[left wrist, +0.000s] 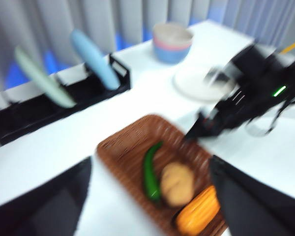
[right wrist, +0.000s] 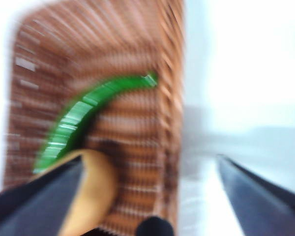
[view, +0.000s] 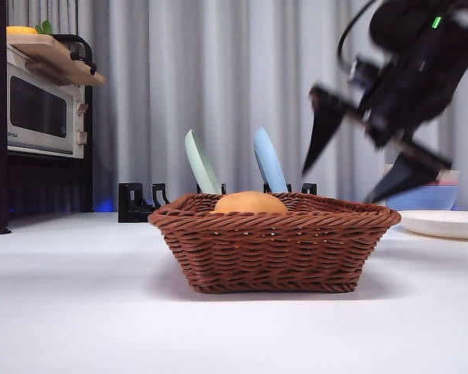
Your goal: Pick up the basket,pick up the corn from the table,pick up the potato from the table,pick up the cucumber from the table,put all items into the basket
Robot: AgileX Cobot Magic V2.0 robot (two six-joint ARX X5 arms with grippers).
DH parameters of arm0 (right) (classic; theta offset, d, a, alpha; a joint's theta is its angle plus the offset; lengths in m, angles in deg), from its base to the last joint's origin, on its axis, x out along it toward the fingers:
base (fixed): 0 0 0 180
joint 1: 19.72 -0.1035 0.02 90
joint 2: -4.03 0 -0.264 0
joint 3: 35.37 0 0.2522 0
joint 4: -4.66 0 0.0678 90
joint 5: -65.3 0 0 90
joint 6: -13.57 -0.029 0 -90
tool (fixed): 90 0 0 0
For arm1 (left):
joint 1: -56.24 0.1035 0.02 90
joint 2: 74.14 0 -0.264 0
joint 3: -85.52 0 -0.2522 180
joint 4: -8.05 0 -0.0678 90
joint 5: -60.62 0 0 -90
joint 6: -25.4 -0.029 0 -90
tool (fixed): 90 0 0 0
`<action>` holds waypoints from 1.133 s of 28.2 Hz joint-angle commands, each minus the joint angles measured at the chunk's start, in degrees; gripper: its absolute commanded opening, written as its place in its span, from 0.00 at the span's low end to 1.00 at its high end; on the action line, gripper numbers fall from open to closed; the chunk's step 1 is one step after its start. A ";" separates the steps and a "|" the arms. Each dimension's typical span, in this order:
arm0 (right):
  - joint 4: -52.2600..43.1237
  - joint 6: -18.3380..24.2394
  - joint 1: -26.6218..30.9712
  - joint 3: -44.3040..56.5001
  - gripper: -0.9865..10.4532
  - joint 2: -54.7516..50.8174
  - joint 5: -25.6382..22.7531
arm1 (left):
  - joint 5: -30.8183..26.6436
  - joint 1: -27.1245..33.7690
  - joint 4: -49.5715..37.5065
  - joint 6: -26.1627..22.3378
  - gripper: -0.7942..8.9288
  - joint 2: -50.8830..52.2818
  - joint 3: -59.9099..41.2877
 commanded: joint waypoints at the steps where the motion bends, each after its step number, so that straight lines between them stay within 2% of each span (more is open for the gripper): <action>1: 1.27 5.03 -0.04 -0.07 0.45 -7.32 0.20 | -3.45 0.15 3.87 -3.96 0.08 1.25 -0.17; 4: 2.71 9.84 -0.11 -0.04 0.17 -16.87 0.11 | -7.39 0.15 7.82 -6.08 0.07 2.12 -0.33; 5: 3.28 11.47 -0.11 -0.04 0.09 -20.26 -0.02 | -8.37 0.15 8.74 -6.47 0.07 2.54 -0.55; 6: 3.87 13.22 -0.13 -0.04 0.07 -22.86 -0.48 | -8.63 0.15 8.87 -6.67 0.07 3.15 -1.14; 10: 7.80 18.64 -0.96 0.20 0.07 -30.77 -8.48 | -11.30 0.17 5.40 -7.69 0.07 8.02 -7.06; 12: 8.68 19.67 -1.46 1.14 0.07 -33.81 -10.21 | -11.87 0.20 2.54 -7.69 0.07 11.34 -11.43; 22: 4.00 21.09 -1.73 16.50 0.07 -50.77 -10.32 | -12.68 0.20 -9.68 -7.04 0.07 29.77 -35.45; 25: 5.35 20.44 -1.64 17.77 0.07 -52.57 -10.40 | -12.68 0.17 -7.78 -4.63 0.08 30.53 -36.26; 32: 6.19 20.04 -1.62 17.77 0.09 -52.54 -10.29 | -12.66 0.17 -1.81 -4.44 0.08 29.68 -36.26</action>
